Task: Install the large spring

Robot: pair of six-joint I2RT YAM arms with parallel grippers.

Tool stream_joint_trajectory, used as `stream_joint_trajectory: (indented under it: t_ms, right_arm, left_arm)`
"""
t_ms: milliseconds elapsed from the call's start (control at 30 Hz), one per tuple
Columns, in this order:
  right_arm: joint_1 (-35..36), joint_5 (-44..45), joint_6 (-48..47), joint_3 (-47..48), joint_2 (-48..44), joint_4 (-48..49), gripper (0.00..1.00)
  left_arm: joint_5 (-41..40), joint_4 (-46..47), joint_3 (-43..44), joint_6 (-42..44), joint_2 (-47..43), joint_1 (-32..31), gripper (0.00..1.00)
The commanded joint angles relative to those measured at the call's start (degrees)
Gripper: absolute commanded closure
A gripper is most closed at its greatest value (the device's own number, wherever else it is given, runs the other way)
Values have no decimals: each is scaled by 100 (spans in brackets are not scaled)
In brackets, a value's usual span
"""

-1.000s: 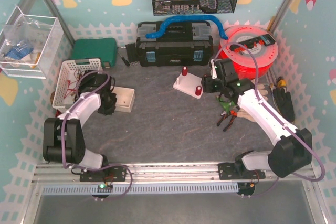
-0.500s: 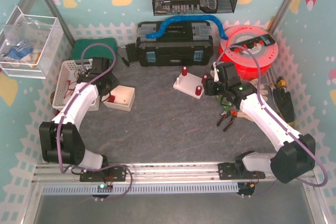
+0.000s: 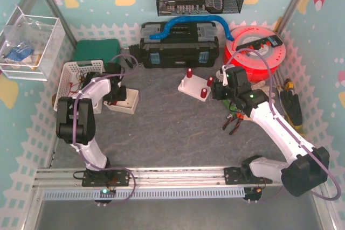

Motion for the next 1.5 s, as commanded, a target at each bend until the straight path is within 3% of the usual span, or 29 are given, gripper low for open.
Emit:
stream_joint_trajectory:
  t_ms: [0, 267, 800, 1300, 1400, 1467]
  right_arm:
    - [-31, 198, -77, -94, -170, -30, 27]
    - [-31, 217, 32, -113, -160, -49, 27]
    - [-31, 281, 159, -97, -220, -160, 27]
    - [-31, 210, 273, -52, -291, -195, 27]
    - [-35, 171, 291, -51, -287, -182, 27]
    - [-31, 145, 304, -56, -287, -181, 27]
  left_arm:
    - [-557, -100, 240, 421, 229, 34, 55]
    - [-967, -56, 441, 507, 462, 34, 55]
    - [-288, 554, -211, 331, 909, -19, 55]
    - [-266, 633, -2, 577, 346, 38, 78]
    - [-271, 638, 67, 712, 337, 34, 76]
    - [-294, 628, 18, 988, 262, 30, 64]
